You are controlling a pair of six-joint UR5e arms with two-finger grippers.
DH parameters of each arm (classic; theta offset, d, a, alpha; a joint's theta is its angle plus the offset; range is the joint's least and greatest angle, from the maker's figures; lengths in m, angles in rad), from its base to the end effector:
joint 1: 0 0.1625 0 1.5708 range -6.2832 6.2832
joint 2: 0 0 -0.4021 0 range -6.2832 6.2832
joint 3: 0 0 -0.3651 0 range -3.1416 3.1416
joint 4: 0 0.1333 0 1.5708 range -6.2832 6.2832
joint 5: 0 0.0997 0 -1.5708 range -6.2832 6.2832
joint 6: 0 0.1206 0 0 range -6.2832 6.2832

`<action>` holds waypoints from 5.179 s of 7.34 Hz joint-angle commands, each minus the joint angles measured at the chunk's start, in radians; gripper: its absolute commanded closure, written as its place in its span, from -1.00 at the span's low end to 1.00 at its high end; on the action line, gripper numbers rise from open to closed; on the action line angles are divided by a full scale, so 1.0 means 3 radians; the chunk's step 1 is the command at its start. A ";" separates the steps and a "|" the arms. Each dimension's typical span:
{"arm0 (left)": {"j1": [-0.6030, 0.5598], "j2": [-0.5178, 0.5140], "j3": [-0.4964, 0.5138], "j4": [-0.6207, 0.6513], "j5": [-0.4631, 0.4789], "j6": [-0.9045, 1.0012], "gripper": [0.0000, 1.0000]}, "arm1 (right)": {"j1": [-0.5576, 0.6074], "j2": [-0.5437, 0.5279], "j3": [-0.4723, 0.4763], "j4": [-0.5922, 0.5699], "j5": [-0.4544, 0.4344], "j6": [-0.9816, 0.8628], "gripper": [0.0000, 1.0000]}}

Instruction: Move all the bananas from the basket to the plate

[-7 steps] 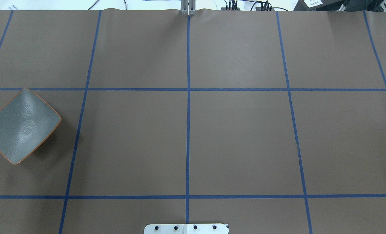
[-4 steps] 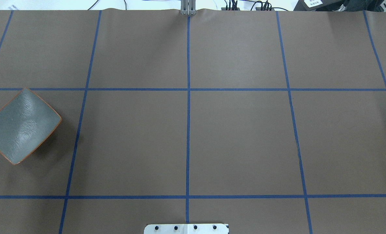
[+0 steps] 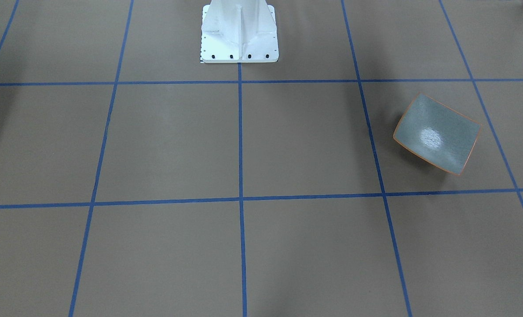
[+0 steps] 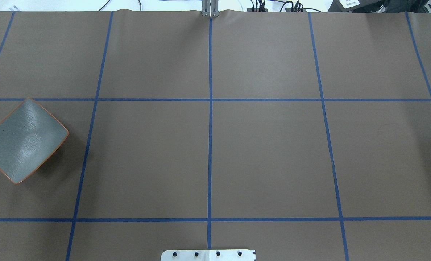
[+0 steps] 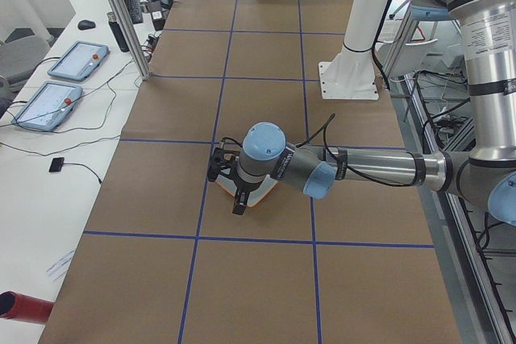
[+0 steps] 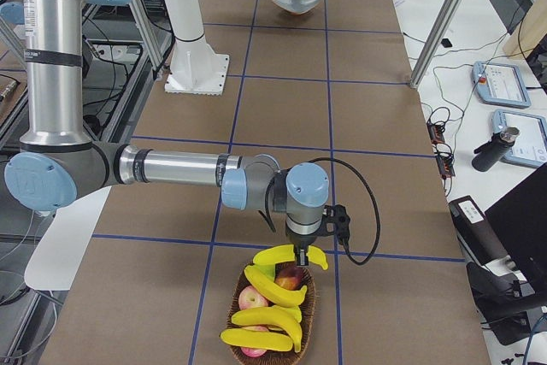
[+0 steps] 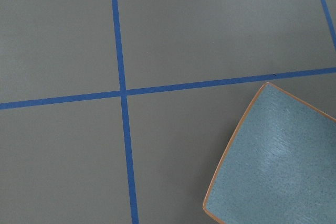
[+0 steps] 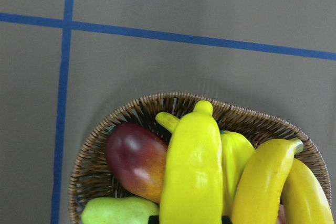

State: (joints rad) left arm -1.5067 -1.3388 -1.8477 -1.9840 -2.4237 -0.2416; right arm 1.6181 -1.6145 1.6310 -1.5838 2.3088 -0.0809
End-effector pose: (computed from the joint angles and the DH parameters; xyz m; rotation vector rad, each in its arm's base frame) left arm -0.0170 -0.3987 0.5645 0.2968 0.8917 0.0311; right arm 0.0733 -0.4445 0.6471 0.0506 -0.7363 -0.0334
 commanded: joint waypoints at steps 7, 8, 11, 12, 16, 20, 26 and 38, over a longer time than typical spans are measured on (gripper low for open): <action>0.0492 -0.0839 0.0320 -0.0008 -0.0348 -0.1076 -1.00 | -0.1506 0.0763 0.0095 0.1969 0.0026 0.3763 1.00; 0.0512 -0.0956 0.0315 -0.0008 -0.0363 -0.1223 -1.00 | -0.1619 0.0881 0.0141 0.2092 0.0030 0.3980 1.00; 0.0966 -0.1396 0.0274 -0.0241 -0.0368 -0.2253 -1.00 | -0.2175 0.1274 0.0183 0.2506 -0.0269 0.4761 1.00; 0.1114 -0.1483 0.0309 -0.0491 -0.0363 -0.2652 -1.00 | -0.2410 0.1296 0.0168 0.2852 -0.0656 0.4931 1.00; 0.1595 -0.1887 0.0325 -0.0673 -0.0353 -0.2866 -1.00 | -0.3046 0.1393 0.0162 0.3815 -0.1544 0.5678 1.00; 0.1918 -0.2230 0.0305 -0.1611 -0.0327 -0.4009 -1.00 | -0.3154 0.1480 0.0137 0.4505 -0.1565 0.6225 1.00; 0.2220 -0.2548 0.0310 -0.2347 -0.0155 -0.4780 -1.00 | -0.3399 0.1577 0.0116 0.5483 -0.1697 0.6630 1.00; 0.2731 -0.2711 0.0284 -0.3368 0.0450 -0.5985 -0.90 | -0.3573 0.1838 -0.0277 0.6710 -0.1969 0.6907 1.00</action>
State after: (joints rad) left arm -0.6916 -2.1507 -1.7625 -2.9933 -2.2889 -2.0360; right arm 0.5465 -1.0757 1.5707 0.3834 1.7190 1.9940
